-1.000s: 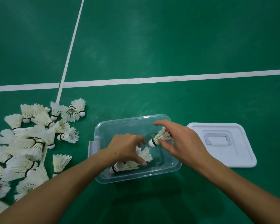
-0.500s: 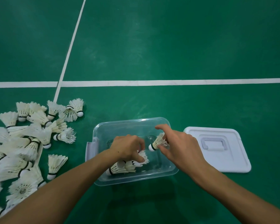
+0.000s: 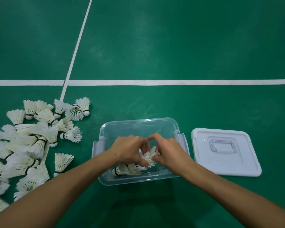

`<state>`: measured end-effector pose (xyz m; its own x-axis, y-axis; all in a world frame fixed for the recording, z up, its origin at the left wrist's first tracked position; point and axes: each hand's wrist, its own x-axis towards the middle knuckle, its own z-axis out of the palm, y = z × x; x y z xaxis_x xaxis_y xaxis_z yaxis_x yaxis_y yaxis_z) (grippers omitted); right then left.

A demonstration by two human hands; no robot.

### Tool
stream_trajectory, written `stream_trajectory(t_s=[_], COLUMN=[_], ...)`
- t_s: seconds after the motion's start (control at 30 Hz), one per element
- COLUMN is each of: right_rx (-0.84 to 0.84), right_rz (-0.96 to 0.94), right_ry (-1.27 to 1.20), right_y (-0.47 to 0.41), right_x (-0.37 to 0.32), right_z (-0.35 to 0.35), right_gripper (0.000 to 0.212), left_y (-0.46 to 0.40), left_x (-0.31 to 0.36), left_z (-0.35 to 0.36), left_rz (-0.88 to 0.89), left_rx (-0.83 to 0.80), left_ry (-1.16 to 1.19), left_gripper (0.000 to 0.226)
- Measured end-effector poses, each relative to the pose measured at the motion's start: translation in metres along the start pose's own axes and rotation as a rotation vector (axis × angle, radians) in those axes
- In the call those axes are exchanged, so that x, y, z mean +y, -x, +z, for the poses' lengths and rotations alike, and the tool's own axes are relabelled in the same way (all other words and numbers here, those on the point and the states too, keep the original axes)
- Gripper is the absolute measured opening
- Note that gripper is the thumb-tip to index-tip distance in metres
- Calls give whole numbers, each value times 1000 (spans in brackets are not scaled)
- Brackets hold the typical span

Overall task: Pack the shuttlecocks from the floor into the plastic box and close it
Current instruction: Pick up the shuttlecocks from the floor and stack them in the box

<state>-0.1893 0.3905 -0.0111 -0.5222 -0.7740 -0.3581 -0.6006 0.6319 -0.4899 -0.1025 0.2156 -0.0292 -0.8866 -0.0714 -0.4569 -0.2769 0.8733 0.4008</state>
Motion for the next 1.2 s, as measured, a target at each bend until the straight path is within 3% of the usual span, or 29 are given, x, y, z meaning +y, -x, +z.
stream_trajectory(t_s=[0.27,0.37,0.53,0.6,0.73,0.93,1.2], right_rx=[-223,-293,-358,-288,-84,-47,232], right_rz=[172,212,180,140,29,-60,-126], right_ry=[-56,-45,38,-29,-388,-681,-529], right_y=[-20,-23,-14,-10,-4,7,21], right_x=[-1,-2,-5,-3,0,-3,11], right_z=[5,-2,-18,-26,-42,-41,-49], right_gripper=[87,94,79,76,69,60,45], left_y=[-5,-6,3,9,18,11,10], left_x=[4,3,-3,-3,1,8,29], left_z=[15,15,2,-7,-33,-44,-33], left_rz=[-48,-31,13,69,235,357,338], left_rx=[21,26,84,130,235,364,487], left_ry=[28,62,132,184,317,421,619], left_gripper=[53,65,93,98,102,106,85])
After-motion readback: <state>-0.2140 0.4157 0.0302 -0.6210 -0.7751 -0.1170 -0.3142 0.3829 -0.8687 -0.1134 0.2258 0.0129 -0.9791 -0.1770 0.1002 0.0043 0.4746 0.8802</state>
